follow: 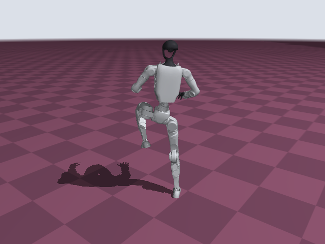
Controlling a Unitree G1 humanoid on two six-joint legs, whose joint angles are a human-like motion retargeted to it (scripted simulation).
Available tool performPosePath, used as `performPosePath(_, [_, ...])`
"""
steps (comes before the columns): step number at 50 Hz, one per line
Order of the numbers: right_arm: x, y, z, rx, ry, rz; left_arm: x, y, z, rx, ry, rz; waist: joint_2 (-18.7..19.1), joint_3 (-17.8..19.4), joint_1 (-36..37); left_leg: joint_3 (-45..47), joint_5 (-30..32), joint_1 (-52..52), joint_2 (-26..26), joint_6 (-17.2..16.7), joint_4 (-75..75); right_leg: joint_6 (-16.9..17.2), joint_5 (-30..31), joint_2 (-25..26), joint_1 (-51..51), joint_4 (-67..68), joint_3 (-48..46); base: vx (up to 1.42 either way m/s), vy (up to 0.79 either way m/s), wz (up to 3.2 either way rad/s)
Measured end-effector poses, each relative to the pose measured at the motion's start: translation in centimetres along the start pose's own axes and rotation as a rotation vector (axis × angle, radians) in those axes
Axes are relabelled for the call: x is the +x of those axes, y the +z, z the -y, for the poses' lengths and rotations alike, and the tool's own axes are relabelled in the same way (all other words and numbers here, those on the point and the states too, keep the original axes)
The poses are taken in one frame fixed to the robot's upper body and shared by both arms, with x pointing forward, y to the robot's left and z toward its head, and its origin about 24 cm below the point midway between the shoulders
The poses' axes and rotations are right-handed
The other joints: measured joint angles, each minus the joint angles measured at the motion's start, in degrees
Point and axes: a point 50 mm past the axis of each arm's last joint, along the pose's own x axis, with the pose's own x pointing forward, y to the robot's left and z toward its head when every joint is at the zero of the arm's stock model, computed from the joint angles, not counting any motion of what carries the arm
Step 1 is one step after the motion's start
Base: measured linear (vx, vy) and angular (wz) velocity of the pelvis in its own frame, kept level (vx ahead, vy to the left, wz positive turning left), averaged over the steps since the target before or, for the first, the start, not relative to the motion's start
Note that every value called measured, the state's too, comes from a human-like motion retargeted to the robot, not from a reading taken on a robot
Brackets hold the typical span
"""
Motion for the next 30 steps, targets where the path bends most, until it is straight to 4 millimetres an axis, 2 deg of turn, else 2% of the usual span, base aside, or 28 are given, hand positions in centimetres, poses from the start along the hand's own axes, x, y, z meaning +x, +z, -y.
performPosePath(2, [-0.1,0.2,-0.5,0.010,0.036,0.001,-0.1,-0.6,1.4,0.033,-0.072,-0.034,-1.3,0.8,1.0,-1.5,-2.4,-7.0,2.1,0.0,5.2,0.0,1.0,0.4,0.3,-0.6,-0.9,0.01,-0.14,0.23])
performPosePath(5, [-0.2,0.6,-0.4,0.000,0.016,0.026,-0.3,-0.9,1.5,0.056,-0.009,-0.042,-1.4,3.2,2.6,-3.5,-2.2,-14.9,6.0,-0.1,9.5,0.0,3.1,2.2,1.2,-1.3,-1.9,-0.02,-0.07,0.09])
performPosePath(7, [0.0,1.0,-0.5,0.009,0.027,0.039,-0.1,-0.3,0.4,0.025,0.068,-0.011,-3.0,4.3,4.0,-3.4,-2.4,-15.9,7.5,-0.1,9.3,0.0,2.8,1.5,0.7,-0.6,-1.7,0.07,-0.06,0.03])
performPosePath(10, [0.1,1.4,-0.6,0.009,0.017,0.049,0.0,0.3,-0.9,-0.012,0.087,0.016,-3.0,5.1,5.4,-3.3,-2.5,-12.7,8.6,-0.1,6.5,0.0,2.3,0.9,1.3,-0.2,-2.3,0.14,-0.03,0.22])
performPosePath(12, [-0.4,1.5,-1.4,0.018,0.027,0.046,-0.6,0.2,-0.2,-0.010,0.055,0.012,-2.3,2.1,4.9,-4.1,-1.7,-11.1,8.1,-0.1,2.8,0.0,2.2,2.0,0.9,-1.4,-4.1,0.21,0.00,0.67])
performPosePath(16, [-1.2,1.8,-2.4,0.030,0.039,0.043,-1.9,-0.3,1.4,-0.004,-0.002,-0.023,-0.5,-1.4,5.6,-2.5,-0.3,-0.3,8.2,-0.1,-9.7,0.0,1.7,4.3,1.6,-3.7,-6.0,0.18,0.02,0.32])
performPosePath(18, [-1.4,2.0,-2.9,0.039,0.049,0.043,-2.5,-0.6,2.0,-0.011,-0.022,-0.039,0.9,-2.8,6.5,-0.4,-0.1,7.1,9.8,1.4,-18.1,0.0,1.1,6.4,2.4,-5.2,-6.6,0.19,0.06,-0.08])
performPosePath(20, [-0.7,2.0,-2.4,0.024,0.020,0.050,-2.6,-1.1,1.8,-0.015,-0.038,-0.060,5.0,0.6,8.0,4.3,-1.1,22.0,13.3,2.4,-28.6,0.0,1.5,9.0,8.2,-7.4,-6.4,0.19,0.08,-0.30])
performPosePath(23, [-0.9,2.2,-2.5,0.033,-0.007,0.048,-3.5,-1.8,2.0,0.006,-0.062,-0.076,8.2,-3.3,6.3,11.9,-1.8,33.8,16.2,5.3,-47.8,-0.3,0.8,14.1,7.8,-7.9,-9.5,0.23,0.14,0.67])
performPosePath(25, [-0.5,2.4,-2.2,0.017,-0.033,0.064,-4.0,-2.1,1.7,-0.018,-0.059,-0.085,9.9,-1.2,4.5,17.0,-0.4,47.4,10.7,4.2,-66.9,0.0,0.1,14.4,11.6,-8.0,-11.3,0.25,0.20,0.70])
performPosePath(26, [-0.4,2.5,-2.3,0.016,-0.042,0.070,-4.2,-2.3,1.7,-0.020,-0.053,-0.087,10.1,-1.2,3.6,17.1,2.3,52.4,6.8,3.1,-77.6,0.0,-0.5,14.5,12.2,-7.3,-12.2,0.28,0.26,0.80])
performPosePath(28, [-0.4,2.8,-2.5,0.015,-0.050,0.074,-4.5,-2.5,1.8,-0.017,-0.050,-0.091,10.3,-1.2,1.7,15.7,10.3,62.0,-1.4,1.0,-99.5,-0.1,-2.1,14.1,13.2,-4.6,-14.4,0.30,0.34,1.13])
performPosePath(30, [-0.5,2.6,-3.1,0.018,-0.048,0.057,-4.4,-2.7,2.0,0.006,-0.068,-0.090,10.5,-1.7,-1.1,11.8,19.6,68.9,-7.3,-0.1,-117.7,-1.3,-3.0,13.7,12.7,0.6,-17.7,0.26,0.39,1.76])
